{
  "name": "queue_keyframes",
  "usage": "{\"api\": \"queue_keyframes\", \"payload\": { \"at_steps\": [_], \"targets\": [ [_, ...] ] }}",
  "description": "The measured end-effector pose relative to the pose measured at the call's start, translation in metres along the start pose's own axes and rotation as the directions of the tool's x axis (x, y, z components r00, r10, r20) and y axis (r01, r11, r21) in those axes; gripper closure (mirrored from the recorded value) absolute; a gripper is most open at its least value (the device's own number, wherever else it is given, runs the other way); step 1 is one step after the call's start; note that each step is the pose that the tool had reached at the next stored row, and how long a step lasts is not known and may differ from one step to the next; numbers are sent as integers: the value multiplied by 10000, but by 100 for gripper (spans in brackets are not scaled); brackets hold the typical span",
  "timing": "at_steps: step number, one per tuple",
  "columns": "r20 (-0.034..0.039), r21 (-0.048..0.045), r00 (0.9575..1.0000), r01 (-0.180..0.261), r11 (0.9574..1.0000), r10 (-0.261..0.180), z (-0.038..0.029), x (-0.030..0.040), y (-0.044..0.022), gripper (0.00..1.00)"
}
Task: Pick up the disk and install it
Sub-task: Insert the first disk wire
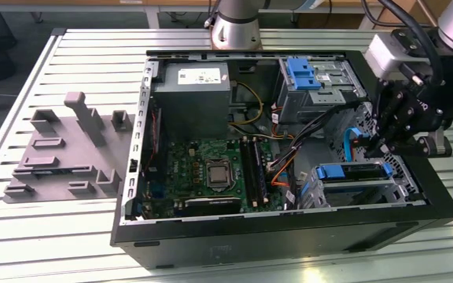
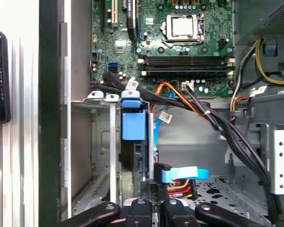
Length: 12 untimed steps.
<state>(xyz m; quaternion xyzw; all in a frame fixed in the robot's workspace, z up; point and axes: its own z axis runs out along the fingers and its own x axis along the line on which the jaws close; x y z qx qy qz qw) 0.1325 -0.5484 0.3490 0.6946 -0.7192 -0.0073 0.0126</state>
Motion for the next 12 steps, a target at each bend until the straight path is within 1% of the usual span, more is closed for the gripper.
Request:
{"api": "queue_keyframes", "payload": {
  "at_steps": [2,4,8,12],
  "targets": [
    [1,-7,10000,-3,10000,3,15,32,-1,84],
    [0,-14,10000,-4,10000,4,35,48,-2,84],
    [-2,-44,10000,-7,10000,7,73,55,-4,84],
    [-3,-47,10000,-8,10000,8,100,63,-5,84]
  ]
}}
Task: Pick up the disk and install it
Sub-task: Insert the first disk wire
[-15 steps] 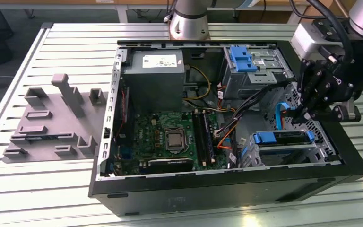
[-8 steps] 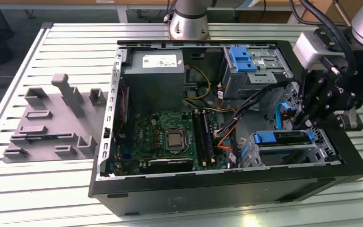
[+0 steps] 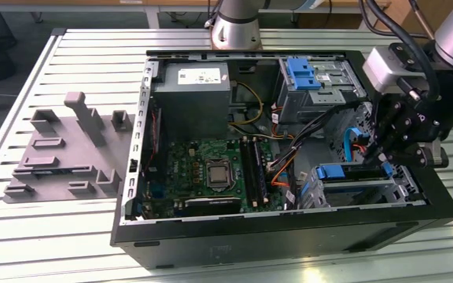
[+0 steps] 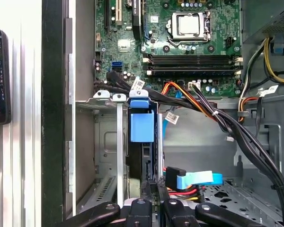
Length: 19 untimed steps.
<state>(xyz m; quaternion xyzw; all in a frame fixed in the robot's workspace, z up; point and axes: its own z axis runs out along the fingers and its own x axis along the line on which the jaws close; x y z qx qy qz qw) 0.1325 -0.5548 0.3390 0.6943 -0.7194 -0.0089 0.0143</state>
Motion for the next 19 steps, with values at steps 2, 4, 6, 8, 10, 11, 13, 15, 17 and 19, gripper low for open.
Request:
{"api": "queue_keyframes", "payload": {
  "at_steps": [2,4,6,8,10,11,13,15,17,19],
  "targets": [
    [0,0,10000,0,10000,0,7,4,0,84],
    [-1,0,10000,0,10000,0,13,6,-1,84],
    [1,-1,10000,0,10000,0,21,8,-1,84],
    [0,-3,10000,0,10000,0,29,8,-1,84],
    [-1,-6,10000,0,10000,0,34,9,-1,84],
    [0,-7,10000,0,10000,0,36,8,-1,84],
    [0,-11,10000,0,10000,0,41,8,-1,84],
    [-1,-18,10000,1,10000,-1,44,8,-2,84],
    [-1,-31,10000,1,10000,-1,47,8,-2,84],
    [-2,-48,10000,1,10000,-1,50,8,-2,84]
  ]
}}
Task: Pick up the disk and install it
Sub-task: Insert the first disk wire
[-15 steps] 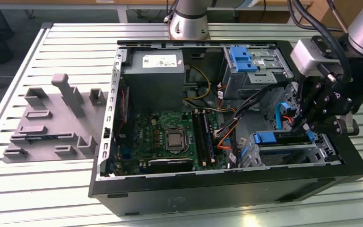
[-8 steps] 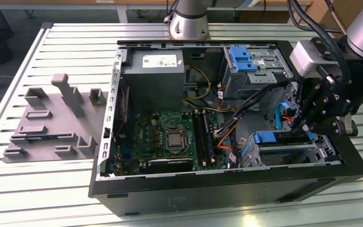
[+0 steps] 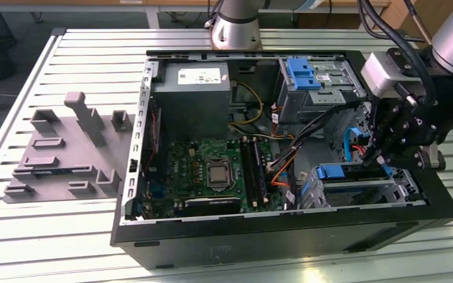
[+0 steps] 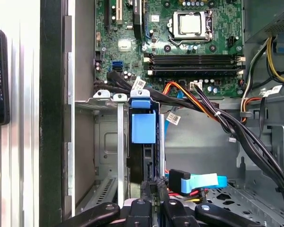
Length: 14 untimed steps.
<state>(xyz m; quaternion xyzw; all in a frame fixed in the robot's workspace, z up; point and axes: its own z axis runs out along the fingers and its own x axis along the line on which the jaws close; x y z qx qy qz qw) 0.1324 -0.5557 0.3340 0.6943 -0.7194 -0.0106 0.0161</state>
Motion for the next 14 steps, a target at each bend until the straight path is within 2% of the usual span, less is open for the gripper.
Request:
{"api": "queue_keyframes", "payload": {
  "at_steps": [14],
  "targets": [
    [-4,-85,10000,-1,10000,1,40,-1,-11,84]
  ]
}}
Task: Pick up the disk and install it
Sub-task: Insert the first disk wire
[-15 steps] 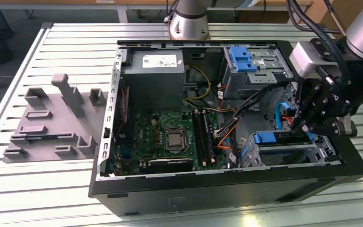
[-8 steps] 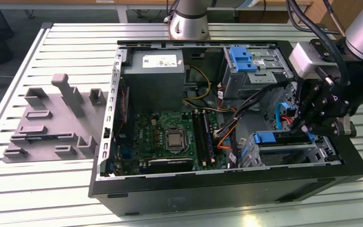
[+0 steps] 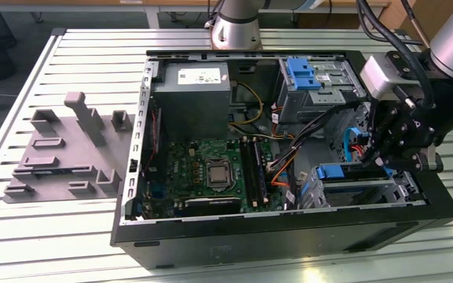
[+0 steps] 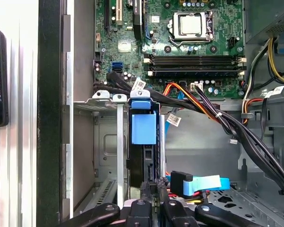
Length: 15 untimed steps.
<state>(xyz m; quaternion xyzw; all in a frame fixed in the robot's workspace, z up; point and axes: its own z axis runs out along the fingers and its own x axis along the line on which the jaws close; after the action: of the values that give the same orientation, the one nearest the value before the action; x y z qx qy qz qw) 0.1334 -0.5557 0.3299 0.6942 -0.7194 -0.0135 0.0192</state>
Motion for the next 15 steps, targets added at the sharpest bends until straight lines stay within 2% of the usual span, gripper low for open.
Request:
{"api": "queue_keyframes", "payload": {
  "at_steps": [6,7,8,15],
  "targets": [
    [3,-1,10000,1,10000,-1,2,0,-1,83],
    [3,-1,10000,1,10000,-1,2,0,-1,76],
    [3,-1,10000,1,10000,-1,-1,0,-1,76],
    [2,-1,10000,1,10000,-1,-120,0,5,76]
  ]
}}
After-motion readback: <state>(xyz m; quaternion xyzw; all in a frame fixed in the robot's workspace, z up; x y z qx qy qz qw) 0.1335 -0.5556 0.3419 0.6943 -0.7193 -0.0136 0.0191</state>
